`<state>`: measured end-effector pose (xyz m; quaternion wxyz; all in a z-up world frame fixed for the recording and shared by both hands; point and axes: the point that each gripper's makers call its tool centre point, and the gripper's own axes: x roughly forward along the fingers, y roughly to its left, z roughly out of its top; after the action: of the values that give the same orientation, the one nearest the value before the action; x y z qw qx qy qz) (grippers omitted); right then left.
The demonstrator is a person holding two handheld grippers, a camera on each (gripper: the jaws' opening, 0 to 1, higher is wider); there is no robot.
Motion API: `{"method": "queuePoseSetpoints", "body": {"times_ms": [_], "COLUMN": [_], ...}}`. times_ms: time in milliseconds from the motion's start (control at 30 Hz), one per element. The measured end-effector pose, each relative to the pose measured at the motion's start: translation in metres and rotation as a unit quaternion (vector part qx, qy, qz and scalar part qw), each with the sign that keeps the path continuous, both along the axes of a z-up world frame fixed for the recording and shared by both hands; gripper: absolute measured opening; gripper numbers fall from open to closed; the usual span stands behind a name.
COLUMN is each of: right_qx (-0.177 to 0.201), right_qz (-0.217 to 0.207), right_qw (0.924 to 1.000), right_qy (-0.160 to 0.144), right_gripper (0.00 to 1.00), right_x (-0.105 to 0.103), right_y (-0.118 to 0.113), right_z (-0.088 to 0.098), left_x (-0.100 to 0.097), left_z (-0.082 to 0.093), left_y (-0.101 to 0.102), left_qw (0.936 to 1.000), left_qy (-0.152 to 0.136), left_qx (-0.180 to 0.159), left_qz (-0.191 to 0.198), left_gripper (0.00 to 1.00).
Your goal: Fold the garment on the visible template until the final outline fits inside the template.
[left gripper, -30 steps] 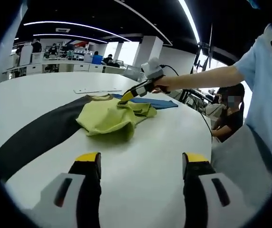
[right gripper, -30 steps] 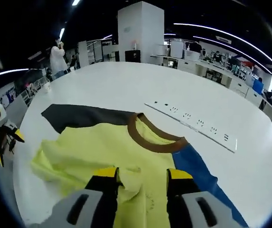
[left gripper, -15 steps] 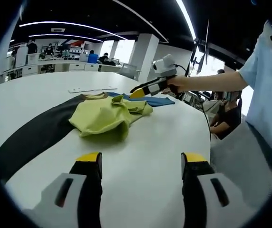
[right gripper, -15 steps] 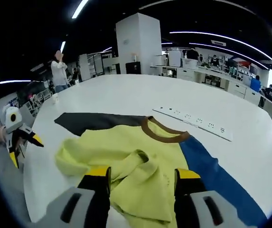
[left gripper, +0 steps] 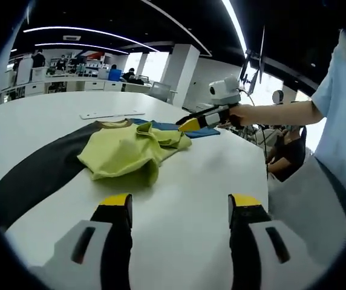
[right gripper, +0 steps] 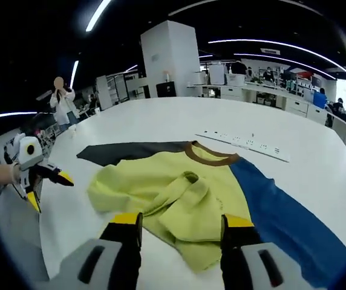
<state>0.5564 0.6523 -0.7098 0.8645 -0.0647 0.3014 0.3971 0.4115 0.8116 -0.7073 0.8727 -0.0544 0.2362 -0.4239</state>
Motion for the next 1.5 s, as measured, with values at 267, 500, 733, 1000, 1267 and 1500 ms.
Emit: {"method": "queuePoseSetpoints", "body": {"times_ms": [267,500,733,1000,1267,1500], "right_qx": [-0.02,-0.039,-0.058,-0.087,-0.106,-0.139], "right_qz": [0.017,0.027,0.045,0.074,0.094,0.107], "right_qw": [0.9996,0.9987,0.9965,0.9919,0.9873,0.981], "right_qy": [-0.007,-0.021,-0.042,-0.055,-0.071,-0.083], "right_gripper": [0.45,0.37,0.27,0.22,0.18,0.13], "right_x": [-0.021,-0.024,-0.023,-0.022,-0.017,-0.009], "right_y": [0.0,0.003,0.009,0.015,0.018,0.025], "right_z": [-0.01,-0.013,-0.014,-0.018,-0.02,-0.031], "left_x": [0.005,0.016,0.029,0.049,0.058,0.066], "left_z": [-0.003,-0.013,-0.023,-0.038,-0.041,-0.046], "left_y": [-0.012,-0.017,-0.023,-0.029,-0.031,-0.029], "left_qw": [1.0,0.9998,0.9989,0.9956,0.9936,0.9916], "left_qy": [0.0,0.012,0.012,0.014,0.015,0.033], "left_qx": [0.001,0.011,0.04,0.081,0.092,0.085], "left_qz": [-0.002,0.01,0.022,0.046,0.064,0.091], "left_gripper": [0.57,0.52,0.41,0.33,0.24,0.2]}}
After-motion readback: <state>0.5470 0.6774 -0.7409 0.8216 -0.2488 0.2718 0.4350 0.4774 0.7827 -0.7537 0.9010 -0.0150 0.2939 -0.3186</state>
